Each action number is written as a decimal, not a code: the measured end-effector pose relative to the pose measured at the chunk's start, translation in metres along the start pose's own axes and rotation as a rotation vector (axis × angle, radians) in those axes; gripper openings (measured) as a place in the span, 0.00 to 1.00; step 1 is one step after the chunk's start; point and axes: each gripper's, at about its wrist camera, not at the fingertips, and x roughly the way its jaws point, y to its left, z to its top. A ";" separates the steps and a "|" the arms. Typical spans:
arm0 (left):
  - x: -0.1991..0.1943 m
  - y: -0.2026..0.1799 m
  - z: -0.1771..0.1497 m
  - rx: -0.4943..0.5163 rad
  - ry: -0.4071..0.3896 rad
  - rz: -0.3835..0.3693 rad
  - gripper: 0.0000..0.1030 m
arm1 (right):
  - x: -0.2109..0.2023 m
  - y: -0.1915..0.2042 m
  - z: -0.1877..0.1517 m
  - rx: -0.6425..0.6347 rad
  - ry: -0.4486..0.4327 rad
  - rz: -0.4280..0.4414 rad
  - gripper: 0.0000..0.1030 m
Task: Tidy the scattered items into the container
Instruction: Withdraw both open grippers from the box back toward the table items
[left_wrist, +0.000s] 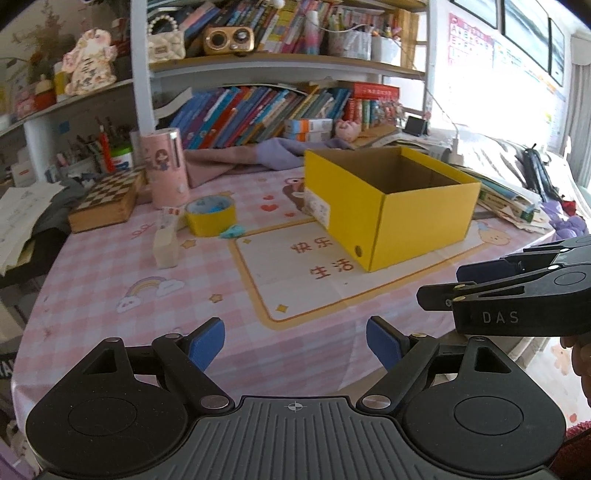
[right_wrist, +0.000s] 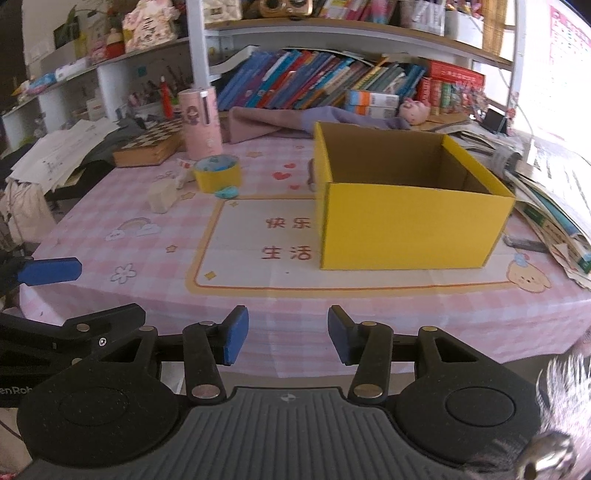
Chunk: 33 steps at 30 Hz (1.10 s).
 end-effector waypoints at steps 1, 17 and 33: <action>-0.002 0.003 0.000 -0.006 -0.002 0.009 0.84 | 0.001 0.003 0.002 -0.005 0.000 0.006 0.45; -0.011 0.034 -0.002 -0.086 -0.017 0.122 0.87 | 0.019 0.044 0.022 -0.122 -0.008 0.116 0.48; 0.025 0.051 0.016 -0.086 0.009 0.157 0.88 | 0.061 0.045 0.047 -0.134 0.006 0.151 0.51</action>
